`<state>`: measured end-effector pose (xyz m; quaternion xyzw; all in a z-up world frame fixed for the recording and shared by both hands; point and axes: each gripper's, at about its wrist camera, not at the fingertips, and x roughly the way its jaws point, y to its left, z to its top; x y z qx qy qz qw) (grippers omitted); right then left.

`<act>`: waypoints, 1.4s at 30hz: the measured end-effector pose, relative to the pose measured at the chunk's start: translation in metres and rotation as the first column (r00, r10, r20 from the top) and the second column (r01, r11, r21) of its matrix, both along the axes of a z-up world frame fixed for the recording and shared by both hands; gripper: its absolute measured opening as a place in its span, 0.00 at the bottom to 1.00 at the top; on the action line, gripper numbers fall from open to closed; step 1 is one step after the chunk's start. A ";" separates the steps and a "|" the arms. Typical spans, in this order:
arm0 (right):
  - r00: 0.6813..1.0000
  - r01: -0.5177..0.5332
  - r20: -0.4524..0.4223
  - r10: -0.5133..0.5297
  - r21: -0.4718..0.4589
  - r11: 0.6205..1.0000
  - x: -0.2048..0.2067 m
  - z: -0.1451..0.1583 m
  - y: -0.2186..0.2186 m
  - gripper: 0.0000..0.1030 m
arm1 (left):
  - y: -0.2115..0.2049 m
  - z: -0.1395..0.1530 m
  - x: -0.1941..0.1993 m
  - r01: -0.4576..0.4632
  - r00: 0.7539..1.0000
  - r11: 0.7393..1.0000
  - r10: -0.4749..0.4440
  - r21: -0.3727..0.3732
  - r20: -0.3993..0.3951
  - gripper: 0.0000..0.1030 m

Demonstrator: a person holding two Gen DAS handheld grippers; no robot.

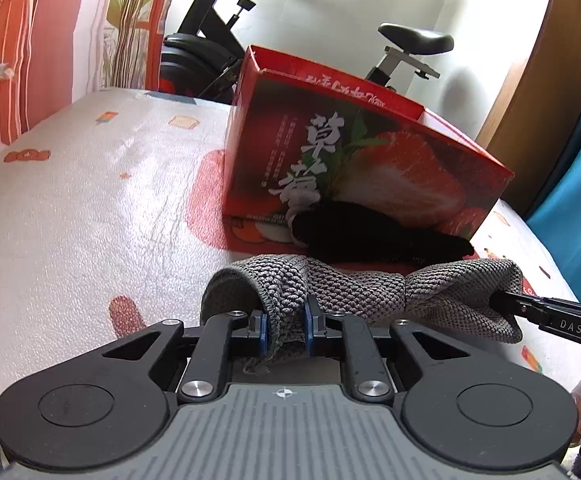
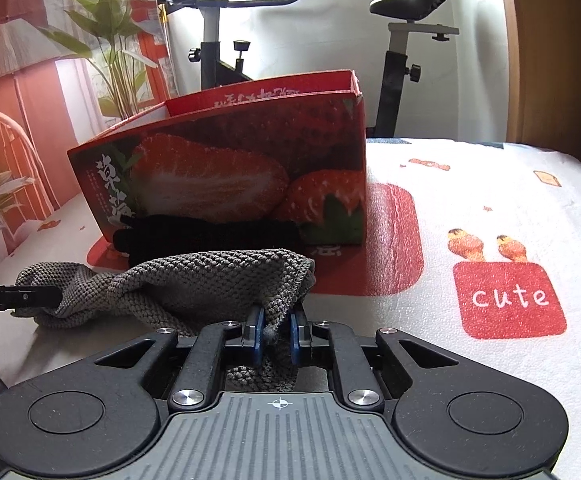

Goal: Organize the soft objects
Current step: 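Lift the grey mesh cloth with both grippers and carry it over the red box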

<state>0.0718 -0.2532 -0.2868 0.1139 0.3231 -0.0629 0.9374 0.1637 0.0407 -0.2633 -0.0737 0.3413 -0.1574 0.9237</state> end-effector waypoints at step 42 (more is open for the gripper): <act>0.999 -0.042 -0.036 0.040 -0.073 0.996 0.165 0.086 -0.043 0.10 | -0.075 0.096 0.147 0.152 0.985 0.955 -0.166 0.254 0.034 0.17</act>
